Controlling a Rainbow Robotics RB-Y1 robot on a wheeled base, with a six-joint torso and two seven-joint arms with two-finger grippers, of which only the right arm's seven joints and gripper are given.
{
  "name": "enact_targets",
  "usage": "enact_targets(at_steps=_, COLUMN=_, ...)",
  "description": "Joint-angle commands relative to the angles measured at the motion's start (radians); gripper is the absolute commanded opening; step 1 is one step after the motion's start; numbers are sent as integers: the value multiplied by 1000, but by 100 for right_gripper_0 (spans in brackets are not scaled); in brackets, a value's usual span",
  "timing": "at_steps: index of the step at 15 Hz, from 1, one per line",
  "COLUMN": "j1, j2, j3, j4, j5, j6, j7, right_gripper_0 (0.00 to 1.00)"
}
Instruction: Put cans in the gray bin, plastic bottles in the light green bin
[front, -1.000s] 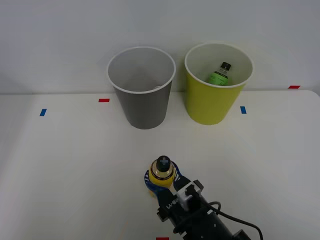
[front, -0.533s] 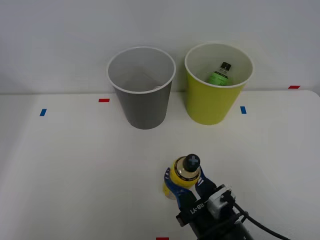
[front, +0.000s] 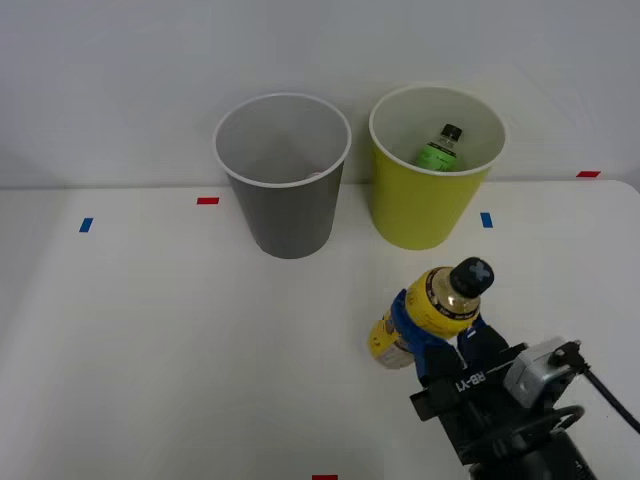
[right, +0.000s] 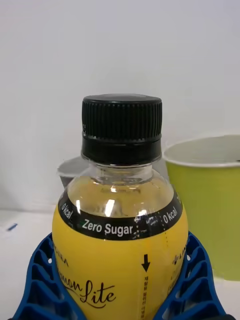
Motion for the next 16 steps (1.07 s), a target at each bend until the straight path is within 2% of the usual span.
enact_targets(at_steps=1, j1=63, j2=-15, j3=-63, j4=-103, j5=-49, j6=29, j7=-12, right_gripper_0=0)
enact_targets(at_steps=4, j1=83, j2=-5, j3=-68, j4=-132, j5=-69, j6=4, j7=-23, right_gripper_0=0)
enact_targets(at_steps=7, j1=83, j2=11, j3=-108, j4=-134, j5=-71, j6=12, j7=-43, right_gripper_0=0)
enact_targets(at_steps=11, j1=-25, j2=107, j3=-243, j4=-132, j5=-100, j6=165, j7=-169, right_gripper_0=0)
enact_targets(at_steps=16, j1=-220, j2=220, j3=-433, j4=-94, j5=-322, j6=342, j7=-164, right_gripper_0=0)
